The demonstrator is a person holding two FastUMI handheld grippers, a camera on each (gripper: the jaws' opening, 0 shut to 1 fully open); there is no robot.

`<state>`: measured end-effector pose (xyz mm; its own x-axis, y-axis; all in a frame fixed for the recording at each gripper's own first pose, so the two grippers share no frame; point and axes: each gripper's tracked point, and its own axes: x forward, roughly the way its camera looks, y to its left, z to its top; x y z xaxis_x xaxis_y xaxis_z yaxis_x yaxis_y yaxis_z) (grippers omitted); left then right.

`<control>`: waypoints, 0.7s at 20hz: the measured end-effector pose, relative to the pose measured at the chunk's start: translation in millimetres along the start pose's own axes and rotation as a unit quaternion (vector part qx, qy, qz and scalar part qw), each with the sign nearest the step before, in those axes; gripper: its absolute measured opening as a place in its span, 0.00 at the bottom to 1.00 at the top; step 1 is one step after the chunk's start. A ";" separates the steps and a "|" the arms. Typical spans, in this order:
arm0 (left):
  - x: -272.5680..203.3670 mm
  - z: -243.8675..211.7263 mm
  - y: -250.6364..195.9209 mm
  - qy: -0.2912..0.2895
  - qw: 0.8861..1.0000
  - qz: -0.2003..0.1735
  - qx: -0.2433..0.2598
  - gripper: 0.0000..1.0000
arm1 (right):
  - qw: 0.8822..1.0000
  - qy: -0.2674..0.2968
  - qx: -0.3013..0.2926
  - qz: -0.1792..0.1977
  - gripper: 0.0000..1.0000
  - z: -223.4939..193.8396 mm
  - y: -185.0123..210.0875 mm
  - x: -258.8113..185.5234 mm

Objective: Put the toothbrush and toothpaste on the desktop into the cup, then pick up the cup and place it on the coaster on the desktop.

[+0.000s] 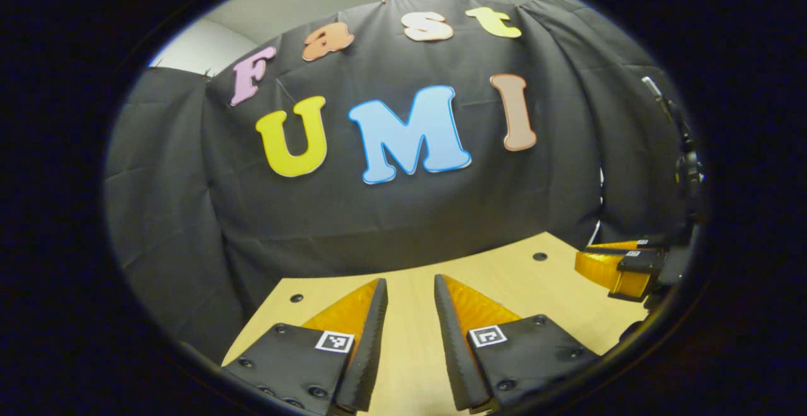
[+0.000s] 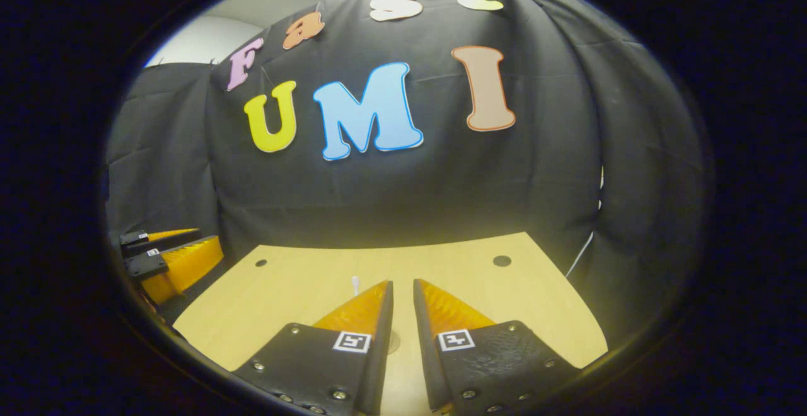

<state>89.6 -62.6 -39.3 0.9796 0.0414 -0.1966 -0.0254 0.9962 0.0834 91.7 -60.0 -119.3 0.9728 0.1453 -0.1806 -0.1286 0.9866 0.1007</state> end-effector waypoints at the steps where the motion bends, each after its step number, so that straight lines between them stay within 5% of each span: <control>1: -3.5 2.3 1.6 -0.010 1.000 0.009 -0.005 0.53 | 1.000 -0.003 -0.007 0.006 0.25 6.2 2.1 -1.3; 2: -7.6 5.0 1.6 -0.019 1.000 0.018 -0.011 0.61 | 1.000 -0.007 -0.012 0.012 0.25 12.1 4.3 -3.6; 4: -15.9 8.2 5.4 -0.034 0.998 0.035 -0.029 0.52 | 0.999 -0.020 -0.017 0.023 0.25 24.5 8.3 -10.0; 5: -20.1 8.0 7.6 -0.039 0.998 0.044 -0.038 0.61 | 0.999 -0.024 -0.018 0.028 0.25 29.2 11.1 -12.7; 6: -21.8 9.9 10.3 -0.045 0.996 0.054 -0.046 0.52 | 0.999 -0.027 -0.016 0.035 0.25 34.9 15.2 -24.1; 8: -19.2 16.9 12.0 -0.064 0.994 0.067 -0.064 0.60 | 0.998 -0.032 -0.012 0.047 0.24 39.3 20.3 -31.5; 14: -25.8 28.9 12.2 -0.084 0.988 0.085 -0.098 0.60 | 0.995 -0.046 -0.052 0.065 0.24 38.5 23.1 -45.5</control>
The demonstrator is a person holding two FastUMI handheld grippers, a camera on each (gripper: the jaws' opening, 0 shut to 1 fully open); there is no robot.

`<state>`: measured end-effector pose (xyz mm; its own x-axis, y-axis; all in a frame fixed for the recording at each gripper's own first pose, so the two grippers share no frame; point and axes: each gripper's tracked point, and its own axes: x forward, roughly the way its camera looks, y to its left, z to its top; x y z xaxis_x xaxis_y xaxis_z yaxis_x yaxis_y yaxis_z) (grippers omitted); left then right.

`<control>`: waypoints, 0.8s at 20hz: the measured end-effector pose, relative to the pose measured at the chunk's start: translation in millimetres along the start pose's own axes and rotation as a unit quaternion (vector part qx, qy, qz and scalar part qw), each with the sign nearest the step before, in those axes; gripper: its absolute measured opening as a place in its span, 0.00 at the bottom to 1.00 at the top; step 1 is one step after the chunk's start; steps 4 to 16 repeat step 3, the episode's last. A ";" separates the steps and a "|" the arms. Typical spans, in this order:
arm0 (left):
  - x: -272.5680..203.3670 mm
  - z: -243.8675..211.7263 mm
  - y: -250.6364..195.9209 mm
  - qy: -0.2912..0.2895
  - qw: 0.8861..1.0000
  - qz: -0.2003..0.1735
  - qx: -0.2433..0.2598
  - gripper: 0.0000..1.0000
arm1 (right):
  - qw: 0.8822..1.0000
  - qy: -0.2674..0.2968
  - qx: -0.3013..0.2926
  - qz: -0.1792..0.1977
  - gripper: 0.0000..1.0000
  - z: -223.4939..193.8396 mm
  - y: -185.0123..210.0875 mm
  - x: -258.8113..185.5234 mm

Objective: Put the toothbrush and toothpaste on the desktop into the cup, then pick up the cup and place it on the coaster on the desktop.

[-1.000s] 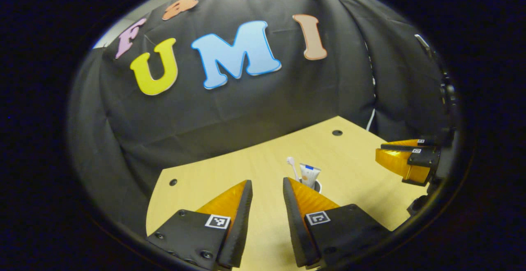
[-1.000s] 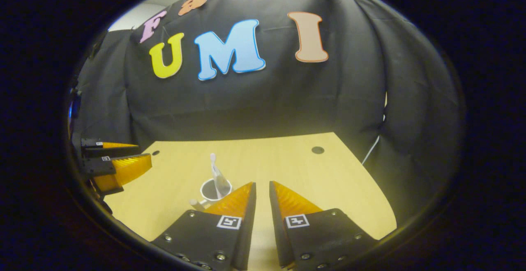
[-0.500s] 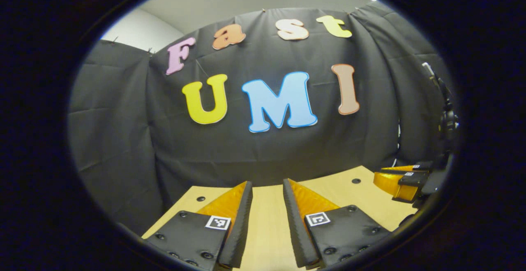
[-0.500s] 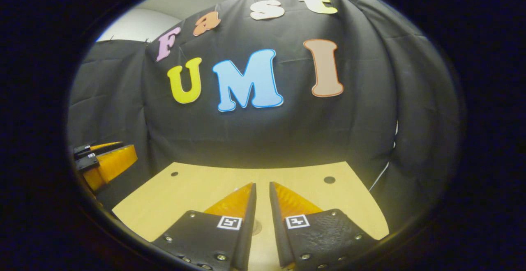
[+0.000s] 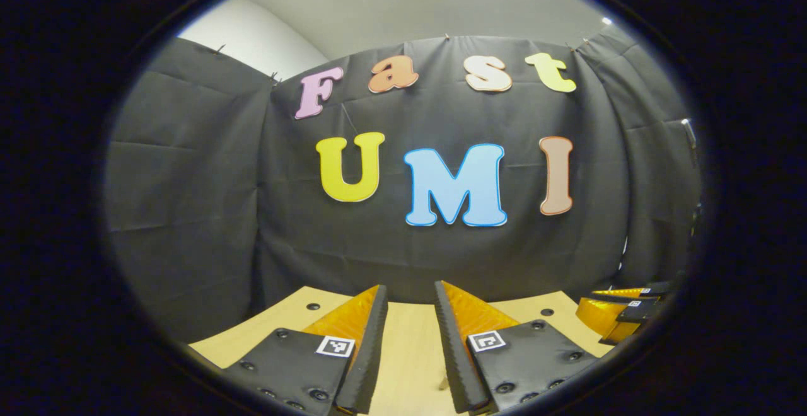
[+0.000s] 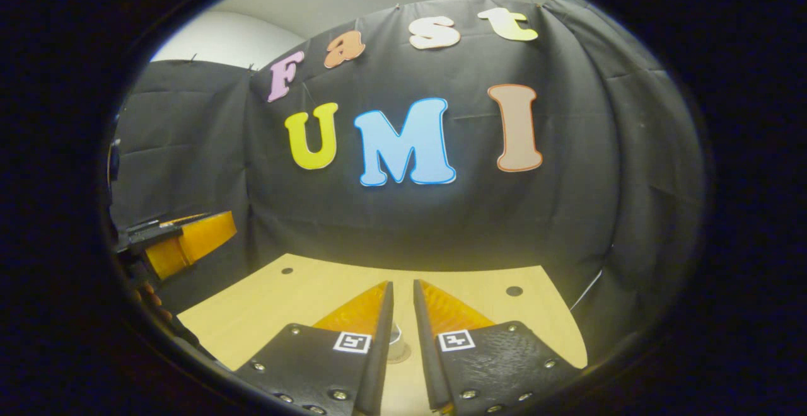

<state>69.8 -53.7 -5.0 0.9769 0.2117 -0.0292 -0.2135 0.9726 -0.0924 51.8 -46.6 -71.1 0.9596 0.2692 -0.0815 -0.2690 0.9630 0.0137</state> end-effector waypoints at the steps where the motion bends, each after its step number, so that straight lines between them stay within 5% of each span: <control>1: -4.9 0.3 0.3 0.000 1.000 0.003 -0.006 0.60 | 1.000 -0.001 -0.004 0.003 0.24 0.7 1.2 -0.6; 16: -15.0 -3.1 0.9 0.001 1.000 0.008 -0.016 0.60 | 1.000 -0.005 -0.004 0.010 0.24 4.0 4.4 -4.0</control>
